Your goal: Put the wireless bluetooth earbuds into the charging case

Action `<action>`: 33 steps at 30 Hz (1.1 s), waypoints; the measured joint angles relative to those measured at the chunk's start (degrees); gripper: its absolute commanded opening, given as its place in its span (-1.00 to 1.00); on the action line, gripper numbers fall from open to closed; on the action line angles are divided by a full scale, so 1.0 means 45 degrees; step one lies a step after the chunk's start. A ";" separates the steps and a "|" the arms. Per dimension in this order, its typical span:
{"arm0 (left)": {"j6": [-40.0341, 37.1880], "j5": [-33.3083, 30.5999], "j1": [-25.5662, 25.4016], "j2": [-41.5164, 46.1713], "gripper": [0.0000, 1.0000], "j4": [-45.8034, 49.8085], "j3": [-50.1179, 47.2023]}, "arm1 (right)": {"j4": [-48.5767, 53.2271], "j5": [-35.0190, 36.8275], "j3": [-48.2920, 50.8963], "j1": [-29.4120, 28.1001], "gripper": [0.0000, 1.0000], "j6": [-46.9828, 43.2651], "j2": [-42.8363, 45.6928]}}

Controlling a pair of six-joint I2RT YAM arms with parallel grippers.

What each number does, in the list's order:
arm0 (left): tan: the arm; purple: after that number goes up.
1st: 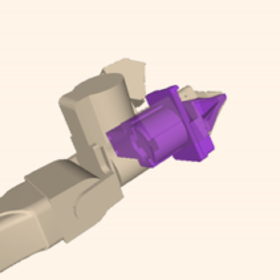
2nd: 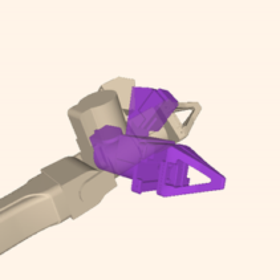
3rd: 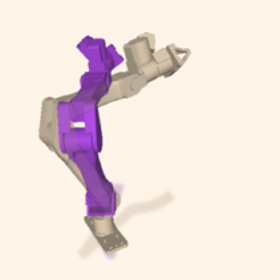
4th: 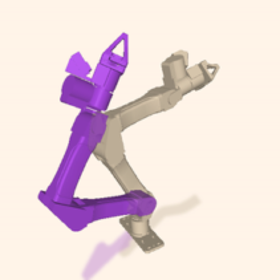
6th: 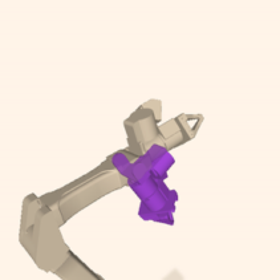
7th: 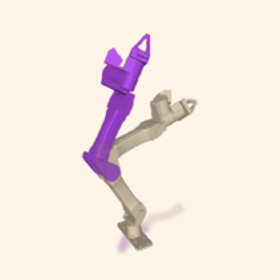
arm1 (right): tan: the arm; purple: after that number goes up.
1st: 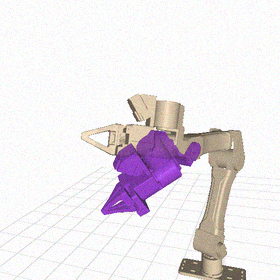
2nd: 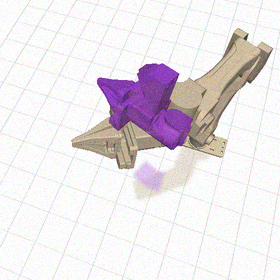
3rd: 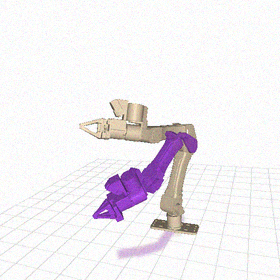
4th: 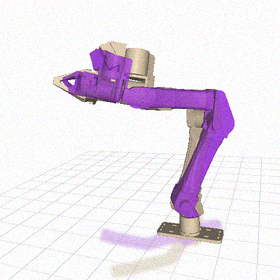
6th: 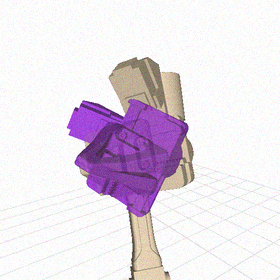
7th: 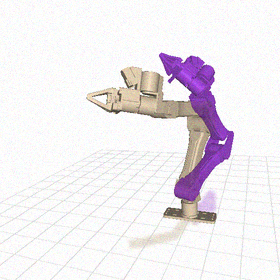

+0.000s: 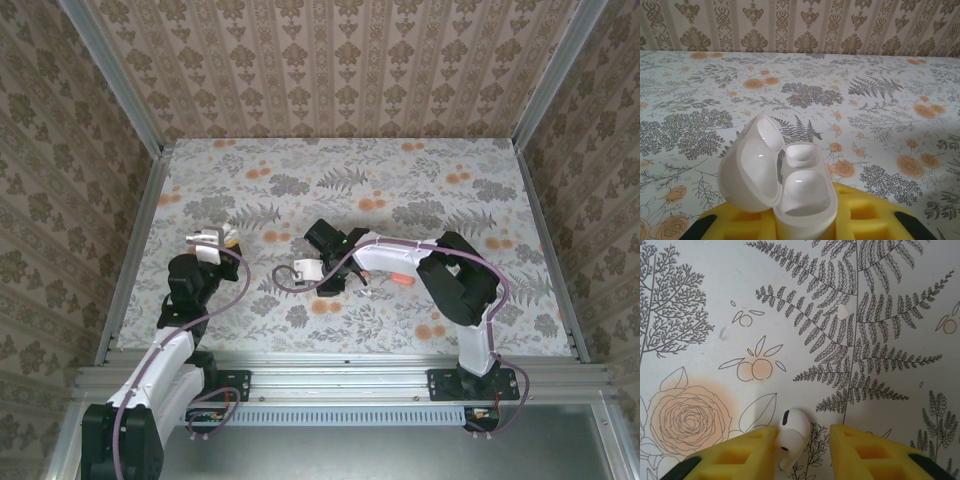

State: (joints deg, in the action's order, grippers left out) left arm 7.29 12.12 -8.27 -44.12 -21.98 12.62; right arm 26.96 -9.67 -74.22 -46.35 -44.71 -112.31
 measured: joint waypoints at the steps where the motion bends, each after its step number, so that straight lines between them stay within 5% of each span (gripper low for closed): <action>1: 0.0000 0.0000 0.0000 0.0000 -0.73 0.0000 0.0000 | -0.0005 -0.0019 -0.0015 0.0005 -0.45 0.0005 -0.0010; 22: 0.0000 0.0024 0.0000 -0.0063 -0.73 0.0000 0.0005 | -0.0738 -0.1321 0.0471 0.0573 -0.71 0.0903 0.0393; 33: 0.0262 0.0850 -0.0359 -0.1350 -0.73 -0.1617 0.0019 | -0.4969 -0.3507 0.3497 0.1909 -0.69 0.4085 0.3512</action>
State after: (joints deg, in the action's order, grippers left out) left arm 8.47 15.94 -9.89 -50.19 -29.26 12.71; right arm 4.60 -25.45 -58.48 -37.76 -26.33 -96.51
